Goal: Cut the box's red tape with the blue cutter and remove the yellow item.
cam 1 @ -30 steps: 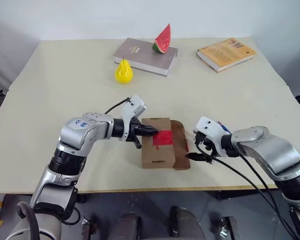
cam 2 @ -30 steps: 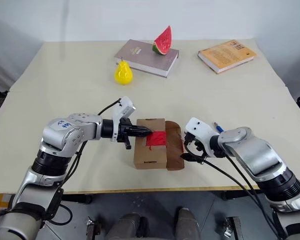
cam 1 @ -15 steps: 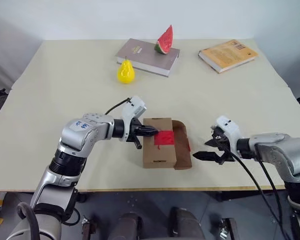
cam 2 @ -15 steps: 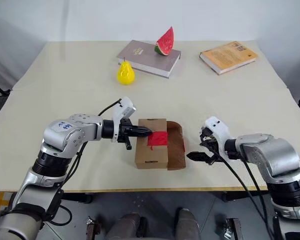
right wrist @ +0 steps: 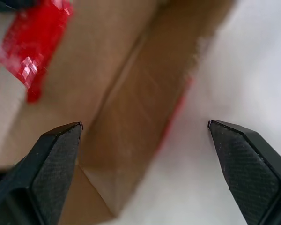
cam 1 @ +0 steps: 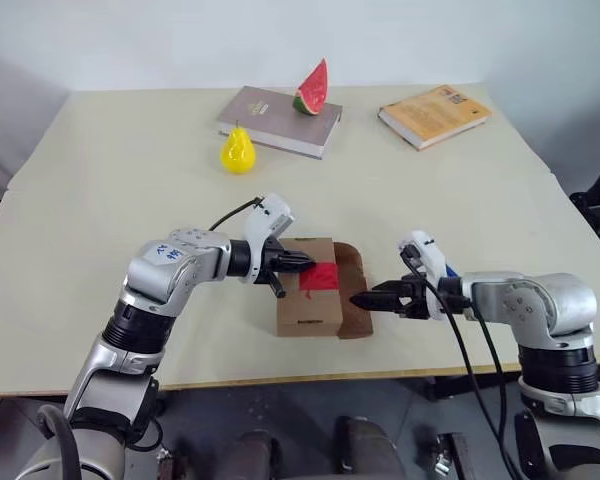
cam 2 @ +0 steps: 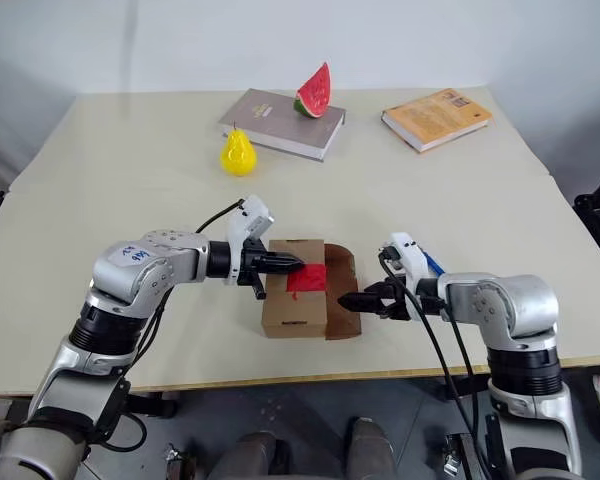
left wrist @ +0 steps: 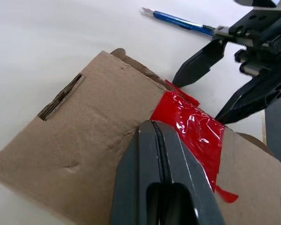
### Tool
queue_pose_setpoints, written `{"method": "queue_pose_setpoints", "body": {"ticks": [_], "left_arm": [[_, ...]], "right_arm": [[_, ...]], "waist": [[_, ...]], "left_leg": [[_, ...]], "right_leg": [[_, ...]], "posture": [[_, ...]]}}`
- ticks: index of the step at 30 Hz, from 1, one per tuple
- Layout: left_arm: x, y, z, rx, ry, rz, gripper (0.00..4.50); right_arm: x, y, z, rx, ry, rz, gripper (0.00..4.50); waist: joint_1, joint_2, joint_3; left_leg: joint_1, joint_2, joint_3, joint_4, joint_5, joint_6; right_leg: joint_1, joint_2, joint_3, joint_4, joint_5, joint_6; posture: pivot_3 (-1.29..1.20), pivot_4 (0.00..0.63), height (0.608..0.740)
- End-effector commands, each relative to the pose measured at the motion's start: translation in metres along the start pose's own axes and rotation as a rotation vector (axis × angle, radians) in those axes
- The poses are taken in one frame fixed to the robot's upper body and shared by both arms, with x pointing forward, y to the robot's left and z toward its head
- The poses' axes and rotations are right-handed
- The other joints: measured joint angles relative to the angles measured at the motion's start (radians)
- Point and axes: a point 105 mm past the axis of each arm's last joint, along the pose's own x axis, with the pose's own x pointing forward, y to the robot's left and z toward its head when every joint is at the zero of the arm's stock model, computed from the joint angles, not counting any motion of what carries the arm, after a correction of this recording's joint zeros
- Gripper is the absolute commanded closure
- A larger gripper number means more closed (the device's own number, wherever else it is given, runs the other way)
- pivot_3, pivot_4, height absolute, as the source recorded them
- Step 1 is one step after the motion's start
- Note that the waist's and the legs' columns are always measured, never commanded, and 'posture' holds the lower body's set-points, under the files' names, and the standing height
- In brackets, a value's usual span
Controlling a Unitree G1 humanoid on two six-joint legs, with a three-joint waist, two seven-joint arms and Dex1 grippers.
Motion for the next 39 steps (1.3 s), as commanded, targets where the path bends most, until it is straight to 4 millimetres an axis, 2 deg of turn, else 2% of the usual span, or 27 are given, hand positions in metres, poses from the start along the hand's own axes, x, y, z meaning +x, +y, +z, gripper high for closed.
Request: {"method": "queue_pose_setpoints", "body": {"ticks": [1,9,13,16,22,26,34,39], "left_arm": [[-0.002,-0.002,-0.008,-0.018,0.017,0.004,4.5],[-0.008,0.001,-0.014,-0.026,0.04,0.026,4.5],[-0.009,0.003,-0.015,-0.025,0.039,0.035,4.5],[-0.009,0.004,-0.014,-0.025,0.037,0.04,4.5],[-0.008,0.004,-0.016,-0.024,0.036,0.042,4.5],[-0.008,0.003,-0.018,-0.022,0.035,0.045,4.5],[-0.013,0.001,-0.02,-0.017,0.029,0.041,4.5],[-0.015,0.001,-0.012,-0.014,-0.021,0.027,4.5]], "right_arm": [[0.029,0.005,-0.034,0.106,0.141,0.061,0.02],[0.045,0.016,-0.034,0.135,0.169,0.112,0.02],[0.051,0.012,-0.033,0.129,0.16,0.069,0.02],[0.054,0.01,-0.029,0.15,0.142,0.04,0.99],[0.056,0.022,-0.023,0.185,0.117,0.07,3.04],[0.051,0.023,-0.017,0.199,0.076,0.054,4.38],[0.019,0.017,0.016,0.141,-0.077,-0.028,4.45],[-0.004,0.026,0.036,0.039,-0.134,-0.045,4.45]], "waist": [[-0.005,0.0,0.0],[-0.018,0.0,-0.001],[-0.018,0.0,-0.001],[-0.019,0.0,-0.001],[-0.016,0.0,-0.001],[-0.014,0.001,-0.001],[-0.012,0.004,0.001],[-0.002,0.008,0.004]], "left_leg": [[0.0,0.0,0.0,0.0,0.0,0.0],[0.005,0.002,0.0,-0.002,-0.001,-0.003],[0.009,0.003,0.001,-0.003,-0.002,-0.005],[0.013,0.005,0.004,-0.006,-0.002,-0.006],[0.013,0.006,0.003,-0.01,-0.001,-0.008],[0.013,0.005,0.003,-0.012,-0.001,-0.007],[0.008,0.003,0.002,-0.015,-0.001,-0.007],[0.001,-0.001,0.0,-0.015,0.001,-0.004]], "right_leg": [[0.0,0.0,0.001,0.0,0.0,0.0],[0.0,0.0,0.008,0.003,-0.002,-0.003],[0.001,0.0,0.01,0.003,-0.003,-0.006],[0.001,0.0,0.011,0.004,-0.004,-0.008],[0.0,0.0,0.011,0.005,-0.005,-0.009],[0.0,0.0,0.01,0.005,-0.005,-0.009],[-0.004,0.0,0.009,0.004,-0.005,-0.009],[-0.009,-0.001,0.007,0.002,-0.005,-0.009]], "posture": [[0.0,0.15,0.74],[0.0,0.15,0.74],[0.0,0.15,0.74],[0.0,0.15,0.74],[0.0,0.15,0.74],[0.0,0.15,0.74],[0.0,0.15,0.74],[0.0,0.15,0.74]]}}
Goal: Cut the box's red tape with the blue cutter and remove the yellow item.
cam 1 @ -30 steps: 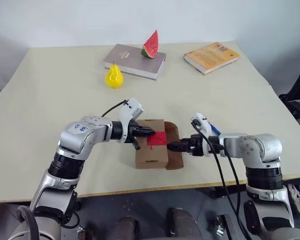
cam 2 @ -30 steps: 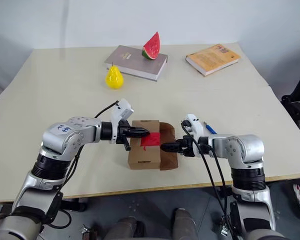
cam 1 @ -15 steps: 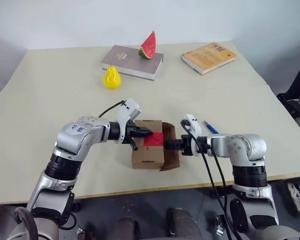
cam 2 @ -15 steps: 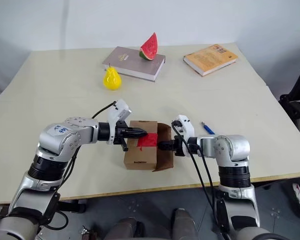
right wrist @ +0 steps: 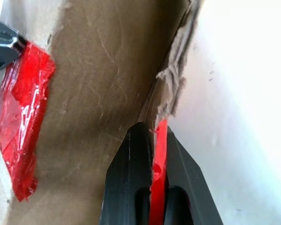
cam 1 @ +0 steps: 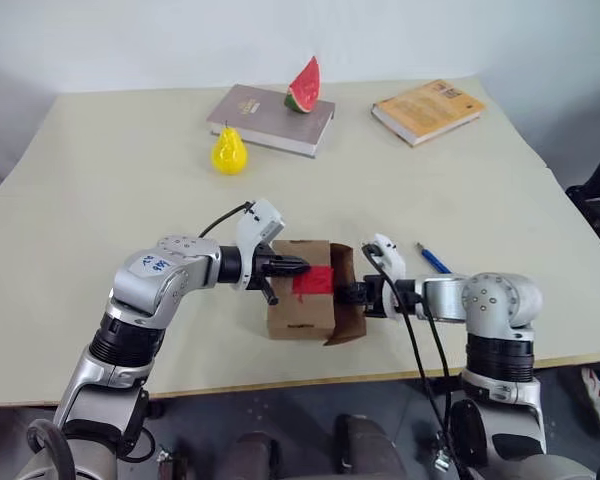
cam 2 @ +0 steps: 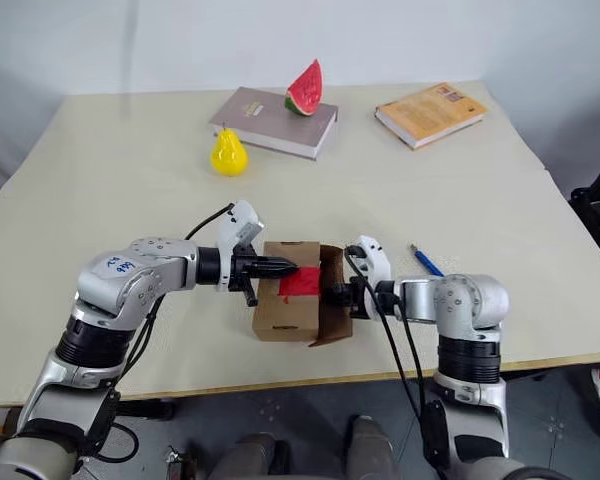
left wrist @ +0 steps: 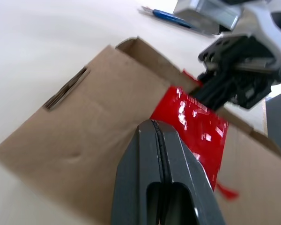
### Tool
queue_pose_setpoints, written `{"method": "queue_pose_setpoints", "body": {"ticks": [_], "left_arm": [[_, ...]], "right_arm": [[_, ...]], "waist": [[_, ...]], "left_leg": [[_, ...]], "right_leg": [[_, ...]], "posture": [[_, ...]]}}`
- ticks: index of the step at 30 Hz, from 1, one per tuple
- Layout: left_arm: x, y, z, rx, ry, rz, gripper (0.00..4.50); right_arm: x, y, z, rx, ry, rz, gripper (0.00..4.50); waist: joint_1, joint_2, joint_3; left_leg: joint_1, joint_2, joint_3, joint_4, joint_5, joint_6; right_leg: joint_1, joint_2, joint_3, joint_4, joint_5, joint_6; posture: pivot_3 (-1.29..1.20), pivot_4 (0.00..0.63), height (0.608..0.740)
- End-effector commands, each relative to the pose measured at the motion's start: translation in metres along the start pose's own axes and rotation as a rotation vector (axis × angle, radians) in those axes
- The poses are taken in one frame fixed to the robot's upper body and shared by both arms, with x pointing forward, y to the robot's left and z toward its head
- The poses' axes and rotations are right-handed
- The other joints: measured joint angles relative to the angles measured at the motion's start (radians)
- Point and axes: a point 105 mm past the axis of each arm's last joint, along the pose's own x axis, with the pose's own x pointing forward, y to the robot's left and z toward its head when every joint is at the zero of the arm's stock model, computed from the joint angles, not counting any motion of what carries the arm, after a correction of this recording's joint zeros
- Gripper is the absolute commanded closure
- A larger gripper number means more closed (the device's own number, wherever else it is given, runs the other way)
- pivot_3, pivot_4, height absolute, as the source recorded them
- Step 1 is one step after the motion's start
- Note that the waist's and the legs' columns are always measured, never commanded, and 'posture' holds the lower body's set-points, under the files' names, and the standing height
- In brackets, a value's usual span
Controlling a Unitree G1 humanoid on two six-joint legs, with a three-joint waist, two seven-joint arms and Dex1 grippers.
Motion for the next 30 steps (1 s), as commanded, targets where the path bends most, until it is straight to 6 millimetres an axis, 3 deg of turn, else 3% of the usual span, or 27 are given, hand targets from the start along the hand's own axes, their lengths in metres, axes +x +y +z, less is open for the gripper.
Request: {"method": "queue_pose_setpoints", "body": {"ticks": [1,8,15,19,30], "left_arm": [[-0.001,0.003,-0.007,-0.03,0.001,0.008,4.5],[-0.005,0.001,0.006,-0.016,-0.058,-0.01,4.5],[-0.012,0.003,0.015,0.001,-0.111,0.004,4.5],[-0.02,0.001,0.019,0.023,-0.121,-0.006,4.5],[-0.054,-0.011,0.061,0.048,-0.221,-0.1,4.5]], "right_arm": [[-0.019,0.019,0.023,-0.108,-0.076,0.023,4.45],[-0.037,0.045,0.048,-0.216,-0.111,0.039,4.45],[-0.049,0.067,0.046,-0.276,-0.094,0.049,4.45],[-0.056,0.066,0.042,-0.302,-0.053,-0.067,4.45],[-0.047,0.08,0.048,-0.399,-0.068,-0.163,4.45]], "waist": [[0.005,0.0,0.0],[0.014,0.0,0.0],[0.017,0.0,0.001],[0.015,-0.001,0.002],[0.017,-0.002,0.003]], "left_leg": [[-0.003,0.0,0.0,0.001,0.0,0.0],[-0.008,0.0,0.001,0.001,0.0,0.0],[-0.01,0.0,0.0,0.001,0.001,0.001],[-0.011,0.0,0.0,0.001,0.001,0.002],[-0.022,0.003,-0.001,0.009,0.001,0.002]], "right_leg": [[-0.002,0.0,0.0,0.0,0.0,0.0],[-0.008,0.0,-0.007,0.0,0.0,0.001],[-0.008,-0.001,-0.012,-0.001,0.0,0.001],[-0.008,-0.001,-0.014,-0.005,0.001,0.001],[-0.011,0.0,-0.02,-0.008,0.001,0.001]], "posture": [[0.0,0.15,0.74],[0.0,0.15,0.74],[0.0,0.15,0.74],[0.0,0.15,0.74],[0.0,0.15,0.74]]}}
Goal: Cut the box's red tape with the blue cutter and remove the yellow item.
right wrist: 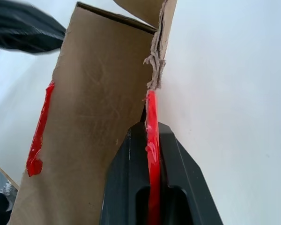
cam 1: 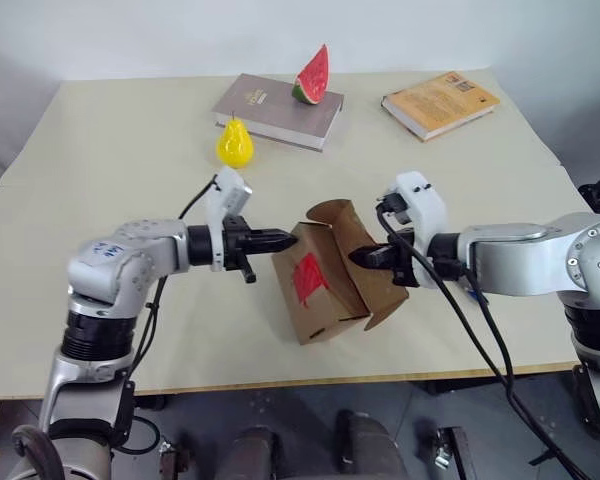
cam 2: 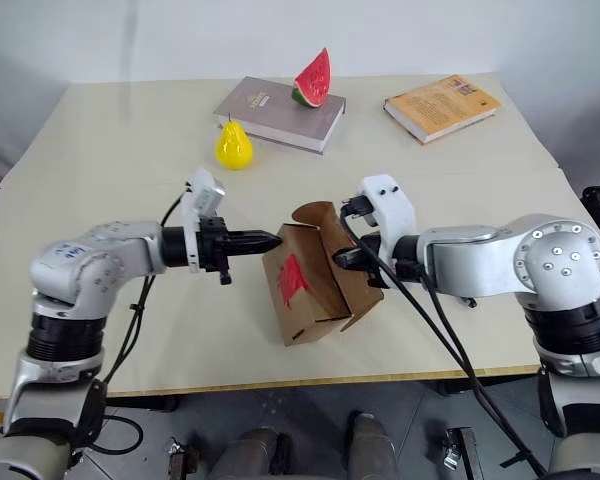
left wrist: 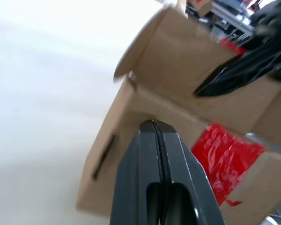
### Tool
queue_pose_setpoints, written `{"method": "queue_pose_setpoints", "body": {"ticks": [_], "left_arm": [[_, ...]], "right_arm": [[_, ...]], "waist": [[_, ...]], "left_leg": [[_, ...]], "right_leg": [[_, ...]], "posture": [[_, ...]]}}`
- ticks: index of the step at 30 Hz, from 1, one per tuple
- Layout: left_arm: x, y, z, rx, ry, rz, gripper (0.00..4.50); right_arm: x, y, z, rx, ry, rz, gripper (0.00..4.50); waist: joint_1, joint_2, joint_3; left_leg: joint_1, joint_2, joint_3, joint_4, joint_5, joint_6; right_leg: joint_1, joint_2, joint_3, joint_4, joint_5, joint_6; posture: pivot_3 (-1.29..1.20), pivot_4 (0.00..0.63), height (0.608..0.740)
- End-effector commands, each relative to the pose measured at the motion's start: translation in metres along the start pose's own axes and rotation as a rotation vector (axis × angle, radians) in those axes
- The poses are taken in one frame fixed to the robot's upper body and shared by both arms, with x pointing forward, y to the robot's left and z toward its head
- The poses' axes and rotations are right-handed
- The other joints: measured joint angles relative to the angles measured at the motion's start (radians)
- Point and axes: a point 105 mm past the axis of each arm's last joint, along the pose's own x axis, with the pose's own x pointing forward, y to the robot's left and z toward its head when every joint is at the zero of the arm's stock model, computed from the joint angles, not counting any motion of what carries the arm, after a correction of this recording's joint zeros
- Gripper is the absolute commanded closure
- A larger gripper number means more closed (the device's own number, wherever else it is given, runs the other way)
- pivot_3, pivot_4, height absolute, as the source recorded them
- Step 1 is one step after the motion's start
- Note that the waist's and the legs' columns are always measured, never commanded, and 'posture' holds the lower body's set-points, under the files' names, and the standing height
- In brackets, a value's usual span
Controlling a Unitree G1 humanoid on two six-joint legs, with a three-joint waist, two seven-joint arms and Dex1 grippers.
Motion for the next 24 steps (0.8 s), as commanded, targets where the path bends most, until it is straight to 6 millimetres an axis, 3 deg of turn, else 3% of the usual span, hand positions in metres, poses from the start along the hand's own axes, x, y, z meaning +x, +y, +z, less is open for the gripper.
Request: {"method": "queue_pose_setpoints", "body": {"ticks": [1,8,13,24], "left_arm": [[-0.005,-0.014,0.023,0.052,-0.054,-0.059,4.5],[0.01,-0.025,0.015,0.081,0.02,-0.131,4.5],[0.016,-0.034,-0.01,0.103,0.15,-0.182,4.5],[-0.01,-0.015,-0.051,0.162,0.442,-0.116,4.5]], "right_arm": [[-0.004,0.006,0.01,-0.022,-0.047,-0.022,4.45],[-0.002,0.0,0.018,0.021,-0.093,-0.098,4.45],[-0.004,-0.013,0.018,0.052,-0.09,-0.166,4.45],[-0.009,-0.019,0.028,0.073,-0.121,-0.172,4.45]], "waist": [[0.004,0.0,0.0],[0.003,-0.001,0.001],[0.001,-0.001,0.001],[0.001,-0.001,0.001]], "left_leg": [[0.0,0.0,-0.001,0.001,0.0,0.0],[-0.002,-0.001,-0.002,0.003,0.0,0.0],[-0.002,-0.001,-0.002,0.003,0.0,0.0],[-0.001,0.0,-0.001,0.002,0.0,0.0]], "right_leg": [[0.001,0.0,0.0,0.0,0.0,0.0],[0.001,-0.001,0.0,-0.001,0.0,0.001],[0.001,-0.001,-0.001,0.0,0.0,0.001],[0.001,-0.001,0.0,-0.001,0.0,0.001]], "posture": [[0.0,0.15,0.74],[0.0,0.15,0.74],[0.0,0.15,0.74],[0.0,0.15,0.74]]}}
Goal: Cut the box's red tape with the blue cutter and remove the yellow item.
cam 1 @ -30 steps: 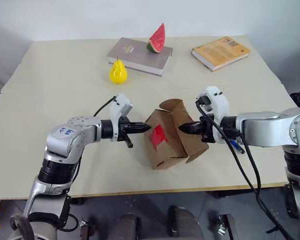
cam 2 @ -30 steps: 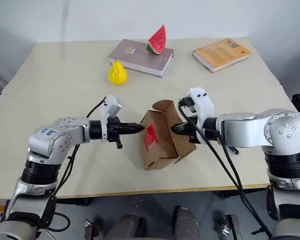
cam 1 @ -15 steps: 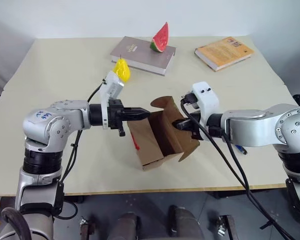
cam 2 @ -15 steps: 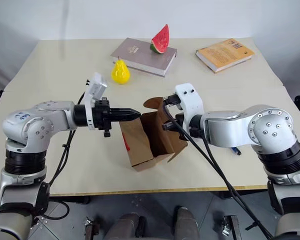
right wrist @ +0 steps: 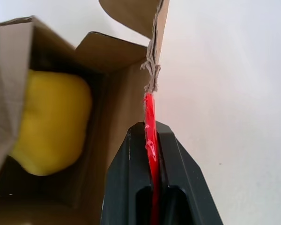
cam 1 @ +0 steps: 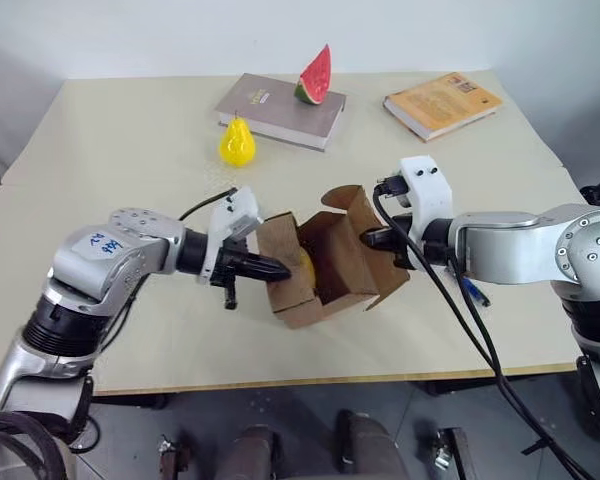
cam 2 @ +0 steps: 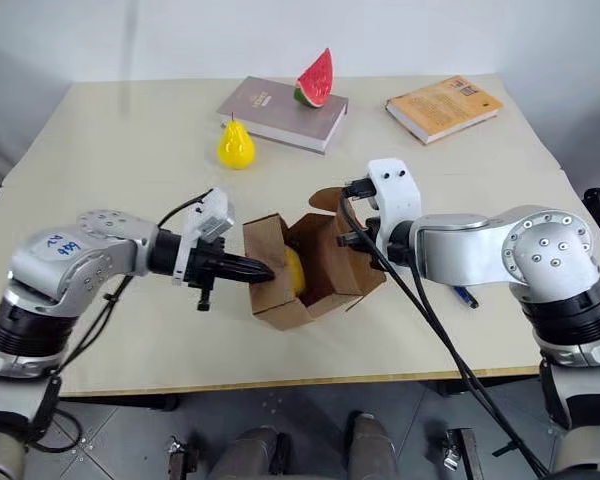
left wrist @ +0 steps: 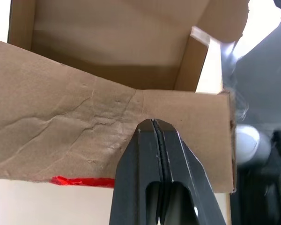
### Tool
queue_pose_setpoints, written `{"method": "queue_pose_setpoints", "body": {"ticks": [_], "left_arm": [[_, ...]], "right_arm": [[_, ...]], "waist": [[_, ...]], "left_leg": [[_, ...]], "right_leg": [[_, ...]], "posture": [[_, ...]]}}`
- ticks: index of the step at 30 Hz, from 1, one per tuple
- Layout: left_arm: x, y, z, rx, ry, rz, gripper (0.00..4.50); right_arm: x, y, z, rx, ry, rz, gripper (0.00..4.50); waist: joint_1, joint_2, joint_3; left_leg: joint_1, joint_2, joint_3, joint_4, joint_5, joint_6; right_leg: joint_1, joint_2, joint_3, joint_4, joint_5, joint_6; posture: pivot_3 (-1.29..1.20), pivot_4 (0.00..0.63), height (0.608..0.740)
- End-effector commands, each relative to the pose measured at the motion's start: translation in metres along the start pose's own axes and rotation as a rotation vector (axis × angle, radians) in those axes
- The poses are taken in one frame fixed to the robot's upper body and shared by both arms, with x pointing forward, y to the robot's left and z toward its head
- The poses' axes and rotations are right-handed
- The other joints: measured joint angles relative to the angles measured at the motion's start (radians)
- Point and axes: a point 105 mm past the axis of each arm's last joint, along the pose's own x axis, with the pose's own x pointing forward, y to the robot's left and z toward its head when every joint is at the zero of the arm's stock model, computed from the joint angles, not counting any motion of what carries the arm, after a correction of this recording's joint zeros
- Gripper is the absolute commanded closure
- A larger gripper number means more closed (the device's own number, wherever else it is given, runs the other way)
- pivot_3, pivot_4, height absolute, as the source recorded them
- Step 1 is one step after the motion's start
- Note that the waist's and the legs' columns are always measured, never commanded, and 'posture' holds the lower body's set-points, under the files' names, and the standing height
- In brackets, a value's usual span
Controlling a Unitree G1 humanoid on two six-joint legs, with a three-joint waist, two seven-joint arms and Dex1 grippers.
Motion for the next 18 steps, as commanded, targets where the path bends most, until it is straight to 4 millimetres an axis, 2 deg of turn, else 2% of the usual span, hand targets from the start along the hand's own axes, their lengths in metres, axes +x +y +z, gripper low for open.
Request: {"method": "queue_pose_setpoints", "body": {"ticks": [1,11,18], "left_arm": [[0.004,0.001,-0.02,-0.016,0.091,0.005,4.5],[0.008,0.001,-0.036,-0.042,0.126,0.024,4.5],[0.008,0.001,-0.043,-0.065,0.134,0.041,4.5]], "right_arm": [[-0.009,0.004,0.014,0.006,-0.062,0.024,4.45],[0.001,-0.027,-0.008,0.079,0.045,-0.102,4.45],[0.01,-0.026,-0.019,0.109,0.083,-0.095,4.45]], "waist": [[0.0,0.0,0.0],[0.008,0.0,0.0],[0.029,0.0,0.0]], "left_leg": [[0.0,0.0,0.0,0.0,0.0,0.0],[0.0,-0.001,-0.001,0.002,0.0,0.001],[0.0,-0.002,-0.002,0.002,0.001,0.002]], "right_leg": [[0.0,0.0,0.001,0.0,0.0,0.0],[0.003,-0.001,0.006,0.0,0.0,0.0],[0.004,-0.002,0.006,-0.001,0.0,0.0]], "posture": [[0.0,0.15,0.74],[0.0,0.15,0.74],[0.0,0.15,0.74]]}}
